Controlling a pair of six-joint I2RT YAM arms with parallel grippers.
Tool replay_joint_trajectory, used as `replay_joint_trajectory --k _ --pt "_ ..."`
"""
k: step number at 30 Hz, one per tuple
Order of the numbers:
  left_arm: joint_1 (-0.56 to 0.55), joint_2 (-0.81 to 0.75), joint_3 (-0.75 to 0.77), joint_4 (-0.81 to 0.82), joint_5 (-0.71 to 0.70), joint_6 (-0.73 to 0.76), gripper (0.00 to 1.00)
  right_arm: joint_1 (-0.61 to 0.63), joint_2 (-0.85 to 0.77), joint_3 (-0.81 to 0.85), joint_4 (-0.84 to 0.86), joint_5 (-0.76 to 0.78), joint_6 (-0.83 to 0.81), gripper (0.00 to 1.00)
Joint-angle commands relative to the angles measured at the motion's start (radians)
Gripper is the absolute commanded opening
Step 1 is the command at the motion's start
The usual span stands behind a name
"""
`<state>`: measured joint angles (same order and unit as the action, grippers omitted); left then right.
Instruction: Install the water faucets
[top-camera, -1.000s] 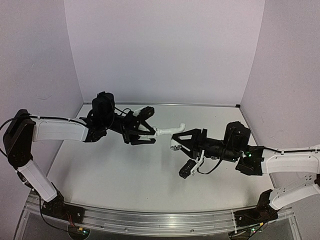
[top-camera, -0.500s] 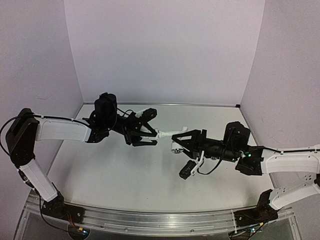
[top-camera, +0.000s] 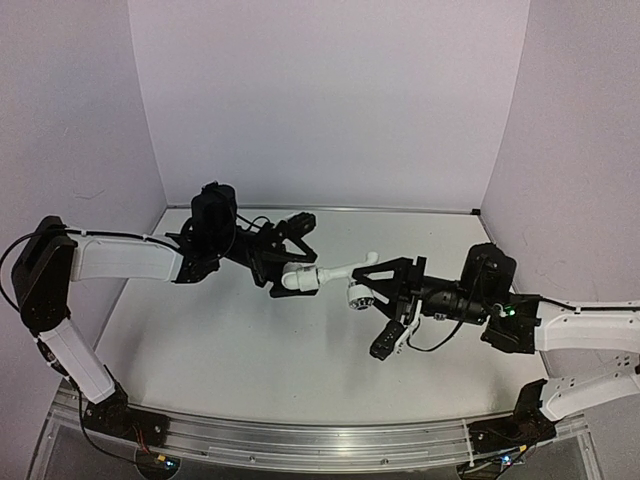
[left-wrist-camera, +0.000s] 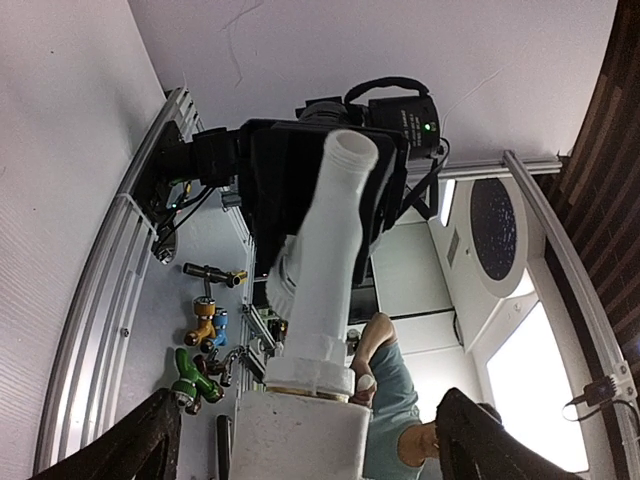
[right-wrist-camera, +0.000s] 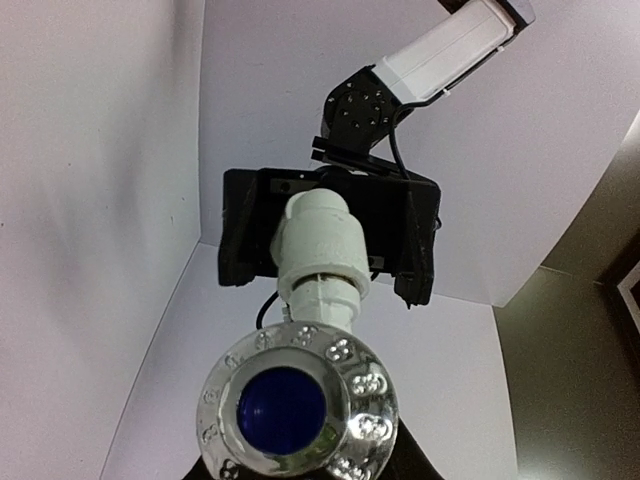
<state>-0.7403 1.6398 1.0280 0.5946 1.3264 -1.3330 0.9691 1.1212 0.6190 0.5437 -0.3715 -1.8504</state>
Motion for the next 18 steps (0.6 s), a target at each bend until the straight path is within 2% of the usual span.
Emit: replay_joint_trajectory --k 1,7,9,12,15,16,18 --pt "0.063 -0.079 0.045 -0.121 -0.070 0.117 0.99 0.002 -0.060 0.020 0.015 -0.008 0.166 0.00" --pt "0.203 -0.217 0.121 -0.618 -0.266 0.421 1.00 0.002 -0.070 0.107 -0.080 0.134 0.669 0.00" --pt "0.221 -0.237 0.138 -0.677 -0.308 0.462 1.00 0.002 -0.057 0.133 -0.111 0.180 0.799 0.00" --pt "0.233 -0.219 0.155 -0.719 -0.336 0.475 1.00 0.001 -0.036 0.131 -0.148 0.190 0.872 0.00" --pt "0.241 -0.176 0.165 -0.788 -0.384 0.494 1.00 -0.001 0.007 0.129 -0.168 0.213 0.870 0.00" --pt "0.245 -0.166 0.164 -0.803 -0.397 0.507 1.00 -0.003 0.018 0.136 -0.174 0.226 0.882 0.02" --pt "0.253 -0.159 0.160 -0.845 -0.433 0.544 1.00 -0.005 0.032 0.152 -0.191 0.244 0.919 0.19"
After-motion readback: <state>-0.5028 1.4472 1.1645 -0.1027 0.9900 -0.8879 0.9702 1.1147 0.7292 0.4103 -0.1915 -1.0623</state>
